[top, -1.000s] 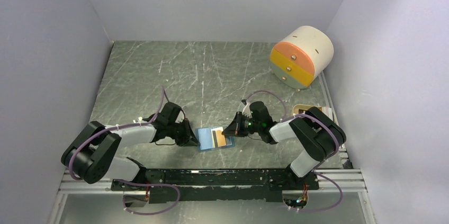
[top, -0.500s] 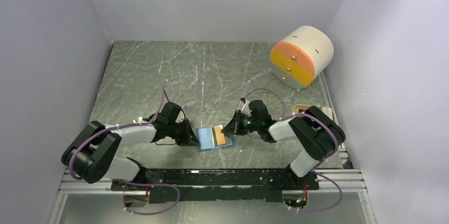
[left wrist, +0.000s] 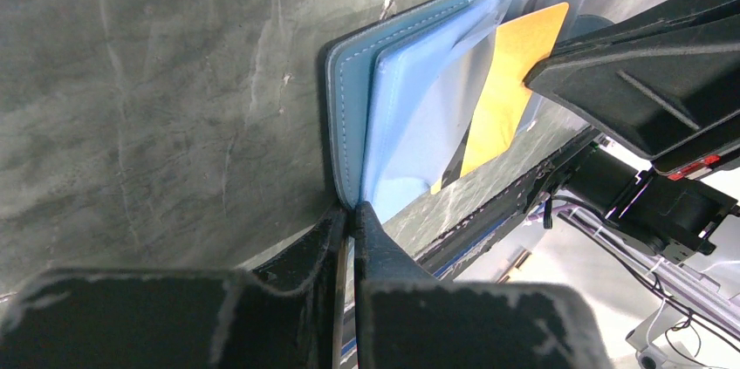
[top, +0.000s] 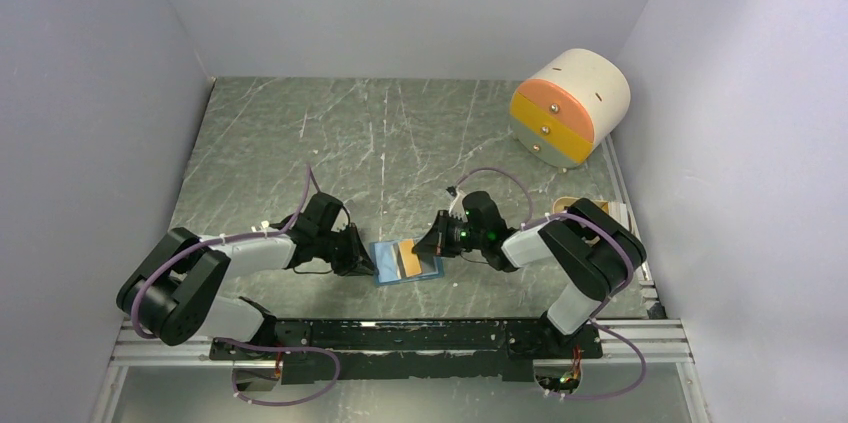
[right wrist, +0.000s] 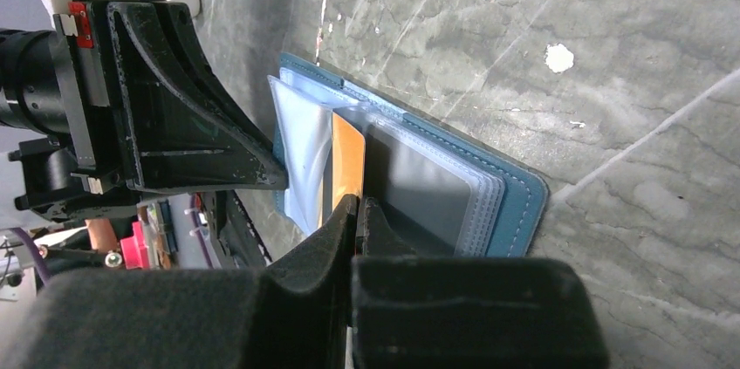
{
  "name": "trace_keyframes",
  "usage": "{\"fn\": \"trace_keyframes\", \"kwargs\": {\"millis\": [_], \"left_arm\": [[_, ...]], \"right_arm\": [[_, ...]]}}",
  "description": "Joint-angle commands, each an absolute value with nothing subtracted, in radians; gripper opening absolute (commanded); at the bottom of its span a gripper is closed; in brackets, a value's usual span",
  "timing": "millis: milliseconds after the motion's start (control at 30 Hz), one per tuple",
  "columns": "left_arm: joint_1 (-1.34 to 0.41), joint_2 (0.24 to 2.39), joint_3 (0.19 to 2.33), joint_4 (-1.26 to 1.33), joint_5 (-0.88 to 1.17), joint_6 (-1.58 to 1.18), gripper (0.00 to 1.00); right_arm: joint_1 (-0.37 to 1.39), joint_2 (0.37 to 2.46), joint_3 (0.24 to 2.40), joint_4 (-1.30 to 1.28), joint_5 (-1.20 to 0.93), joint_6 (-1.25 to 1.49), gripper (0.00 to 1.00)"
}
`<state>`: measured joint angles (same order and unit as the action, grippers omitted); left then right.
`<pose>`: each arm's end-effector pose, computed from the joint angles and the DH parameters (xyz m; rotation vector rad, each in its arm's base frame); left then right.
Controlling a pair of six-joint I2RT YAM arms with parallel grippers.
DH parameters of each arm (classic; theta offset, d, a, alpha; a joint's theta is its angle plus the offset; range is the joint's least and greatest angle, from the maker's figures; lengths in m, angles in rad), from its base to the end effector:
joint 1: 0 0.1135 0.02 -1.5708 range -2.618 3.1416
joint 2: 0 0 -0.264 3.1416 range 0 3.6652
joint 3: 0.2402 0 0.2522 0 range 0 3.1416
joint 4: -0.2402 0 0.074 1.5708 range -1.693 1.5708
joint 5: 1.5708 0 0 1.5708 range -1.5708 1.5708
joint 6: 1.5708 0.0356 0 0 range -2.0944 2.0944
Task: Put the credit cards into the card holder
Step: Insert the credit card into the card holder.
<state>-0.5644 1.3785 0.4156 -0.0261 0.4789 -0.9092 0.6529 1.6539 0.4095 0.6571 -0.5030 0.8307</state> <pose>0.1743 -0.1298 0.1176 -0.2815 2.8214 -1.0802 0.2000 0.1745 0.1055 -0.1159 2.4207 1.3236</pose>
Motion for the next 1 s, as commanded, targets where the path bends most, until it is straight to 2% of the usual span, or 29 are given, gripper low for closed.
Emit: {"fn": "trace_keyframes", "kwargs": {"millis": [0,233,567,733,967], "left_arm": [[-0.568,1.384,0.420,0.003,0.489,-0.904,0.09],[-0.568,1.376,0.411,0.000,0.487,-0.903,0.09],[-0.568,1.372,0.422,-0.010,0.480,-0.907,0.09],[-0.567,1.367,0.408,0.017,0.487,-0.930,0.09],[-0.569,1.363,0.397,0.049,0.499,-0.954,0.09]], "right_arm": [[0.669,1.664,0.408,0.621,-0.468,0.785,0.00],[0.627,1.653,0.550,0.396,-0.428,0.531,0.00],[0.624,1.697,0.622,0.312,-0.450,0.420,0.00],[0.637,1.677,0.514,0.488,-0.503,0.575,0.00],[0.661,1.671,0.395,0.674,-0.466,0.812,0.00]]}}
